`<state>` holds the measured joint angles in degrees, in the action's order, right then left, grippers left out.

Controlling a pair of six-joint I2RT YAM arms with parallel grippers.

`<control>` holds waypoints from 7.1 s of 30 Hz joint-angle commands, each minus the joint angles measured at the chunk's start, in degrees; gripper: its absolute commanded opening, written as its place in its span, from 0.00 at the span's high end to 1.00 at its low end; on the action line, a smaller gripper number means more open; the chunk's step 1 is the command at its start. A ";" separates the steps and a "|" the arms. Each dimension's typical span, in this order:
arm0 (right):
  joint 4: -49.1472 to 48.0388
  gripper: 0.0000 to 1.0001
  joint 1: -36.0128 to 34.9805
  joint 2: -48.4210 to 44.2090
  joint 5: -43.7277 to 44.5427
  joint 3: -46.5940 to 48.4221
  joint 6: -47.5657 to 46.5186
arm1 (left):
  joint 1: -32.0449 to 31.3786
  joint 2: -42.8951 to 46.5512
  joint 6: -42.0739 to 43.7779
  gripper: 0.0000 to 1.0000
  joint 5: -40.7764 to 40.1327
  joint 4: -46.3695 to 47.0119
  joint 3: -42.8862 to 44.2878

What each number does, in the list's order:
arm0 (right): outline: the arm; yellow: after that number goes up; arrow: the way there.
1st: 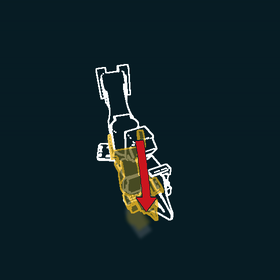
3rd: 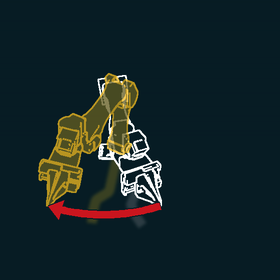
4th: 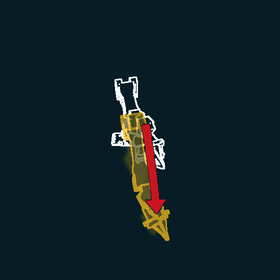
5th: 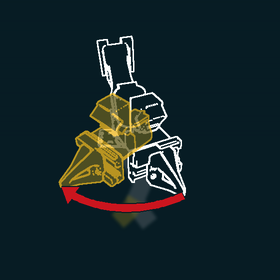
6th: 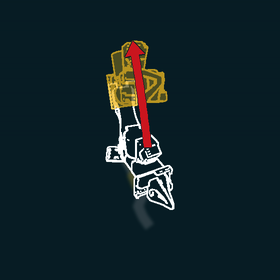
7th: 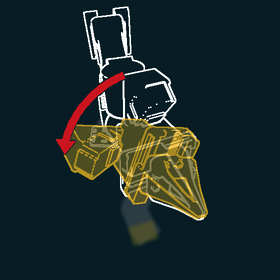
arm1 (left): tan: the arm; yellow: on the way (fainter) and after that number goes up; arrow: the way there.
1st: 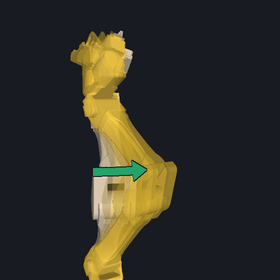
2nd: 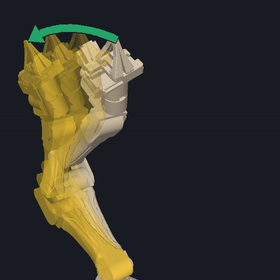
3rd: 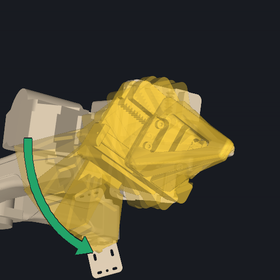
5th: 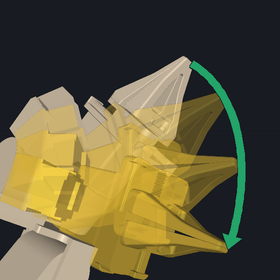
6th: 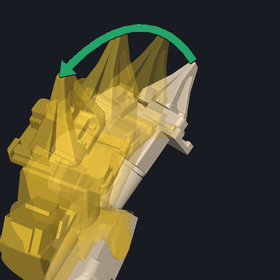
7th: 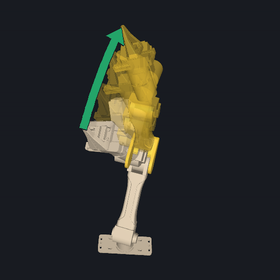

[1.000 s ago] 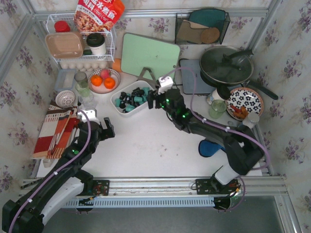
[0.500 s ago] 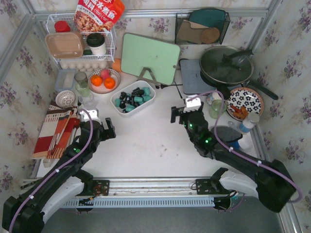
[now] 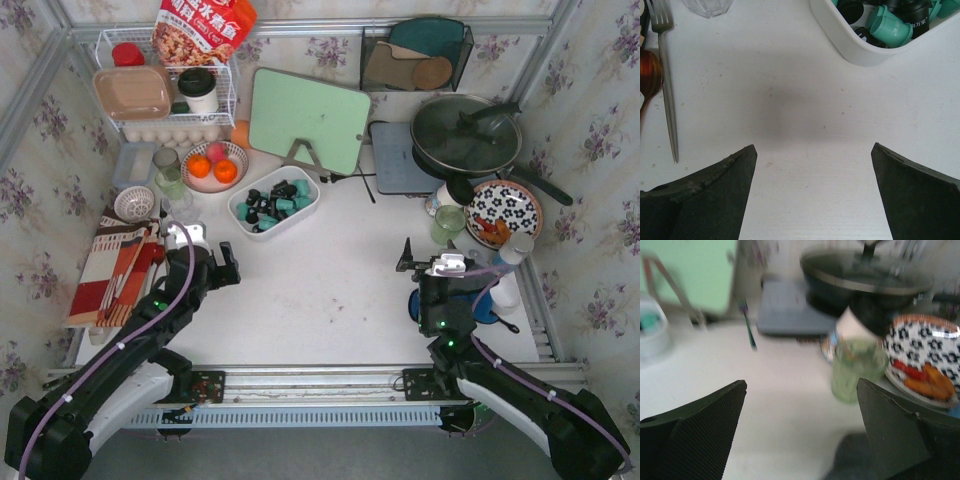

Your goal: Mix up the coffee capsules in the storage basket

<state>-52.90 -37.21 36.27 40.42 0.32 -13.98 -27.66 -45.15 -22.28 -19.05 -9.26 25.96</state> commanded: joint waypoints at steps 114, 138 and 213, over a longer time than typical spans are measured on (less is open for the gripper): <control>-23.70 0.00 32.64 52.22 -28.87 11.43 14.94 | 11.40 -32.59 34.37 0.00 16.49 38.22 1.59; -23.65 0.00 32.64 52.22 -28.83 11.45 14.94 | 32.20 -29.90 21.45 0.00 21.93 44.81 -2.62; -22.94 0.00 32.90 52.07 -34.40 11.73 13.32 | 27.35 -40.86 25.80 0.00 21.16 51.25 -1.08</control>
<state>-75.22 -4.38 88.47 6.48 11.90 -0.58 -0.34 -86.17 2.96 2.15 40.82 24.69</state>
